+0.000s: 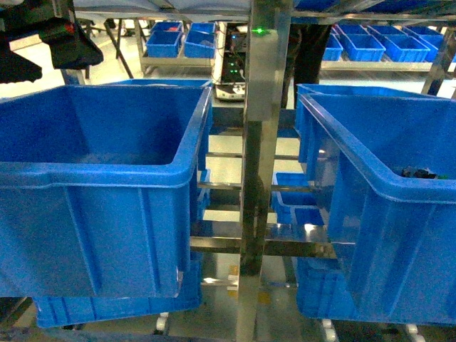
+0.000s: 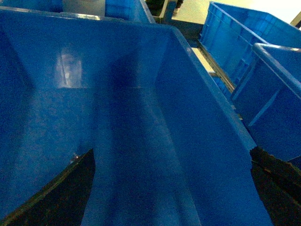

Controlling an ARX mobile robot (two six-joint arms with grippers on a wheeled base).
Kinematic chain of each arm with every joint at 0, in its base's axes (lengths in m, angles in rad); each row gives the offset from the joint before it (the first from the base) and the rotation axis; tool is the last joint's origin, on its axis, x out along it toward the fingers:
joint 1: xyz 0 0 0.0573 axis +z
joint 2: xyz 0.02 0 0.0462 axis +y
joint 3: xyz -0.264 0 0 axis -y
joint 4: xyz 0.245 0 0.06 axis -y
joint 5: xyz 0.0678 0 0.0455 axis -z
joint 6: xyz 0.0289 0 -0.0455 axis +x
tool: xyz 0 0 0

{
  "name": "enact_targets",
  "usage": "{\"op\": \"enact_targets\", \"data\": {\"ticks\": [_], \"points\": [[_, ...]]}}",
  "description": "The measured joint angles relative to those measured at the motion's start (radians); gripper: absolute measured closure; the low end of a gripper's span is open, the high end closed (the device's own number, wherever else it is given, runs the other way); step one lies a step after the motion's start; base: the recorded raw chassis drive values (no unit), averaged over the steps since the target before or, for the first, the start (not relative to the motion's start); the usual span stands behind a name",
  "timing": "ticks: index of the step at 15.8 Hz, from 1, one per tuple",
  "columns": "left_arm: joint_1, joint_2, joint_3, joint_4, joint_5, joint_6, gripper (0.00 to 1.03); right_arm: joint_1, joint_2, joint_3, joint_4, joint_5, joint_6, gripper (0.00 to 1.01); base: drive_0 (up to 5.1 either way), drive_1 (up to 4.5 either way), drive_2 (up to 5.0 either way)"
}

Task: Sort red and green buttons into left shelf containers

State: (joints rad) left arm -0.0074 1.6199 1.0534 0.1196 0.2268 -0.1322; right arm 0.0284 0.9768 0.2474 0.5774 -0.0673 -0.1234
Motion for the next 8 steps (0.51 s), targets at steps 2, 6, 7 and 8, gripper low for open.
{"op": "enact_targets", "data": {"ticks": [2,6,7,8], "points": [[0.003,-0.058,-0.023,-0.016,0.010,-0.025,0.05,0.018,-0.083,0.006,-0.071,0.010,0.003,0.03,0.0,0.00,0.0],[0.052,-0.299,-0.093,-0.119,0.053,-0.084,0.05,-0.025,-0.224,0.009,-0.196,-0.013,0.011,0.03,0.0,0.00,0.0],[0.061,-0.373,-0.129,-0.158,0.054,-0.103,0.05,-0.041,-0.261,0.004,-0.222,-0.027,0.011,0.03,0.0,0.00,0.0],[0.064,-0.434,-0.151,-0.187,0.051,-0.123,0.05,-0.054,-0.291,-0.007,-0.254,-0.039,0.011,0.03,0.0,0.00,0.0]]}}
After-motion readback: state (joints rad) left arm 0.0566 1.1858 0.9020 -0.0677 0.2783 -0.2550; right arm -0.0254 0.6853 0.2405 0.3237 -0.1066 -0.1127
